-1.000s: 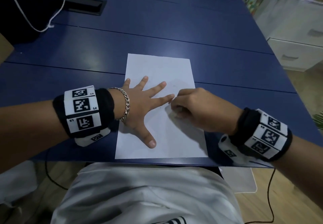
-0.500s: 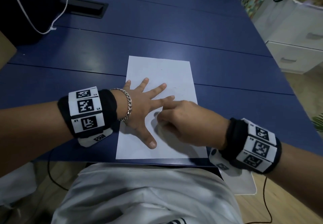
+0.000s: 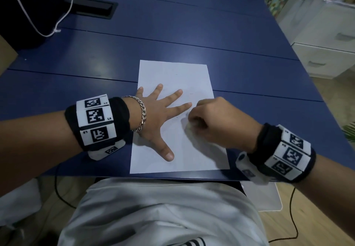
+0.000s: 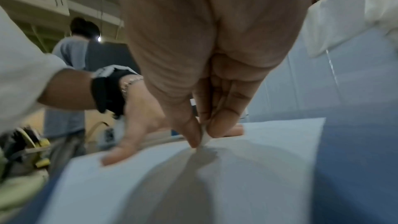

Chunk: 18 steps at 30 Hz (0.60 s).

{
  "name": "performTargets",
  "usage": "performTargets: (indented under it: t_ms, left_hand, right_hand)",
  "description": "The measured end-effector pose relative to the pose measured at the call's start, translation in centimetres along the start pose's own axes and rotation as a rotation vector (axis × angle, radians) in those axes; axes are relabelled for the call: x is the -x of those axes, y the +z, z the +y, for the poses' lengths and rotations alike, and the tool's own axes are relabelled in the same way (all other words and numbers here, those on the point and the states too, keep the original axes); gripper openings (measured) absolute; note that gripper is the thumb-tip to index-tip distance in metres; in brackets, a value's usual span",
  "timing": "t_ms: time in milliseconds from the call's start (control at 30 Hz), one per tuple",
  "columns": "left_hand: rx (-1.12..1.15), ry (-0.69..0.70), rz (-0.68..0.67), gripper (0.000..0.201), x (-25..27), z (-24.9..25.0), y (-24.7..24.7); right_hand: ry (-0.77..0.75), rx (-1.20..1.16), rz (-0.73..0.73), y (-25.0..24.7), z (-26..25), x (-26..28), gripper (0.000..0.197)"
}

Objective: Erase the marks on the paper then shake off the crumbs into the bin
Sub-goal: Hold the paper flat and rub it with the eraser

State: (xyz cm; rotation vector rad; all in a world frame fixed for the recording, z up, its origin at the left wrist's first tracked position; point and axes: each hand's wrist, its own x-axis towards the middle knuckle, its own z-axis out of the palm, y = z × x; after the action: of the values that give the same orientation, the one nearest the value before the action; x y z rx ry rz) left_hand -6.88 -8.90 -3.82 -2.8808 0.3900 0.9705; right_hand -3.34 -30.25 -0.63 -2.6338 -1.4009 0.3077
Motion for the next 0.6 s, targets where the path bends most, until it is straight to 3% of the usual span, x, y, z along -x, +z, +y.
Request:
performTargets:
  t_ms: [133,300,600]
  left_hand:
    - [-0.007,0.002,-0.010,0.151,-0.1,0.0,0.0]
    - [0.011,-0.006,-0.002,0.149,0.2,0.1,0.0]
    - [-0.003,0.010,0.023,0.151,1.8,-2.4,-0.2]
  right_hand:
    - [-0.067,-0.047,-0.076,1.3,-2.7,1.1,0.023]
    - [0.173,-0.034,0.029,0.2,1.3,1.0,0.012]
    - [0.218,-0.095,0.023,0.6,2.1,2.0,0.006]
